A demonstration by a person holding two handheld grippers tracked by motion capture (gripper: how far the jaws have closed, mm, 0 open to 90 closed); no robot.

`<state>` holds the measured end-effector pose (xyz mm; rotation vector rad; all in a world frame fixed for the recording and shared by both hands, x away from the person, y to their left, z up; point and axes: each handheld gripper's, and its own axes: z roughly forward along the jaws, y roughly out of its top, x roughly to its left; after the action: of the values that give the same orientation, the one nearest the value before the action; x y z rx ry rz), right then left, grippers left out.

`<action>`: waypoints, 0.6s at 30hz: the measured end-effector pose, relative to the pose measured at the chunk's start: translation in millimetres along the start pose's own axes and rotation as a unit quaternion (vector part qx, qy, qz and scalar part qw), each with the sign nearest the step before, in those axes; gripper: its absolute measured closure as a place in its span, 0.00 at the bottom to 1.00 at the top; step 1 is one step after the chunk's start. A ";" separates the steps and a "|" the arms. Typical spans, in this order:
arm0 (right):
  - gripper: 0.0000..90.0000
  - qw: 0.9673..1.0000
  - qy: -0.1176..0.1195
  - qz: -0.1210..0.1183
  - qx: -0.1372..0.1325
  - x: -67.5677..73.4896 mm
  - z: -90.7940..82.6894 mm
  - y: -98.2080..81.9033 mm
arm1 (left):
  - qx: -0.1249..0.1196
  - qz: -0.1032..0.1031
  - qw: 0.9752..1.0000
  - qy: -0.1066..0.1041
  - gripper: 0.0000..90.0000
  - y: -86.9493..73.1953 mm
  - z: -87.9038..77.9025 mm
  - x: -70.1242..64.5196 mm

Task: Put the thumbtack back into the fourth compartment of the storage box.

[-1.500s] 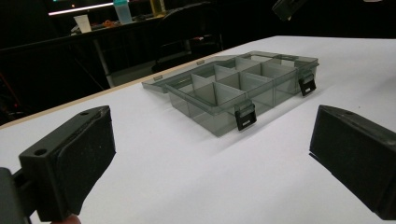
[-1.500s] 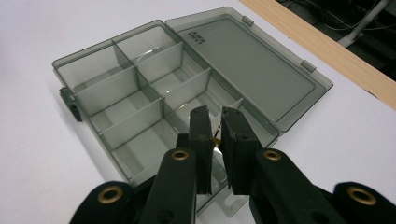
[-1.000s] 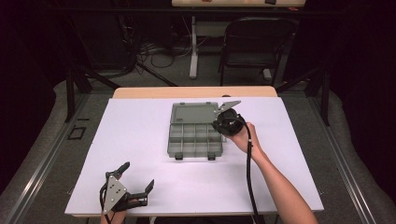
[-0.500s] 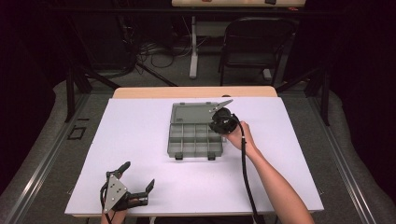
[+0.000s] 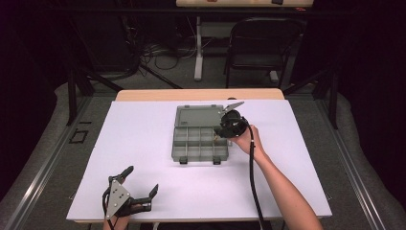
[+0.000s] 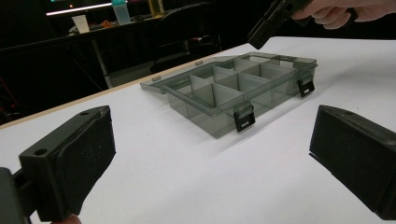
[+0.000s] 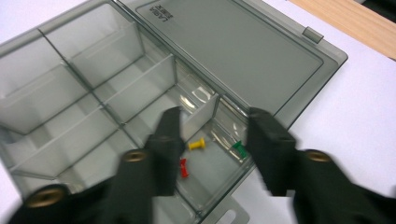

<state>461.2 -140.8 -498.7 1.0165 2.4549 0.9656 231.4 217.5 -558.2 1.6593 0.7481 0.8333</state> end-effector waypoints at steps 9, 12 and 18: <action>0.16 0.999 0.030 -0.008 -0.029 6.3 -19.1 -14.1 | 0.002 -0.001 1.000 0.002 0.00 -0.5 -0.2 0.5; 0.12 0.998 0.035 -0.016 -0.041 10.0 -27.2 -20.1 | 0.002 -0.001 1.000 0.001 0.00 -0.6 -0.5 0.3; 0.07 0.997 0.043 -0.028 -0.060 19.5 -44.9 -30.8 | 0.002 -0.002 1.000 0.003 0.00 -0.7 -1.4 0.5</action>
<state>409.2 -163.9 -488.1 0.8803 2.4469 1.1452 230.5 218.8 -558.6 1.6585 0.7574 0.8353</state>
